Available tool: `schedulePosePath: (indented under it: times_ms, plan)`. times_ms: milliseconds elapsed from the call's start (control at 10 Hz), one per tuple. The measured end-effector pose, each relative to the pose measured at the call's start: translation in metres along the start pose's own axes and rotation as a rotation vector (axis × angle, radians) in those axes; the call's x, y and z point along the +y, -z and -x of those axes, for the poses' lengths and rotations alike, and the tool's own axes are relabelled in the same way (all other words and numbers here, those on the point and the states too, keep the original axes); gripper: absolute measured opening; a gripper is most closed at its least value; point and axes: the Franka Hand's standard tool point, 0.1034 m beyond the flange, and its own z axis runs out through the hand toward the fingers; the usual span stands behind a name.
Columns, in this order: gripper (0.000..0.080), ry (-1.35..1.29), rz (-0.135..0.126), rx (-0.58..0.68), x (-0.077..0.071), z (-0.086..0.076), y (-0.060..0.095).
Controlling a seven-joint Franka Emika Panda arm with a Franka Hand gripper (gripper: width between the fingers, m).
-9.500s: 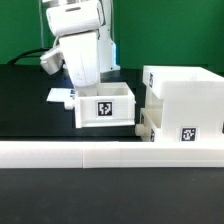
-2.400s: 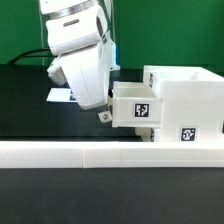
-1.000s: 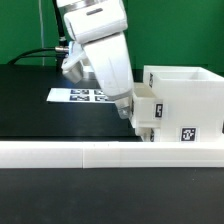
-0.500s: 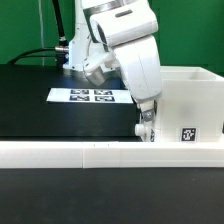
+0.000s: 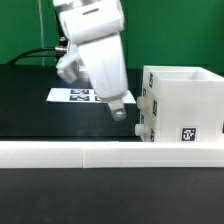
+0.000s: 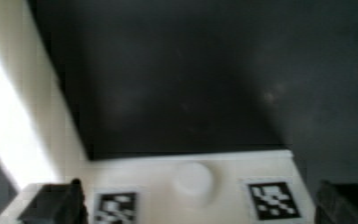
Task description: Assemble drawer
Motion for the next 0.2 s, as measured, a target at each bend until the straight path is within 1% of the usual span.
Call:
schedulePosePath:
  times_ms: [100, 200]
  plan:
    - [0.0649, 0.003, -0.009, 0.001, -0.0029, -0.0013, -0.0021]
    - [0.0649, 0.002, -0.01, 0.002, -0.003, -0.0006, -0.003]
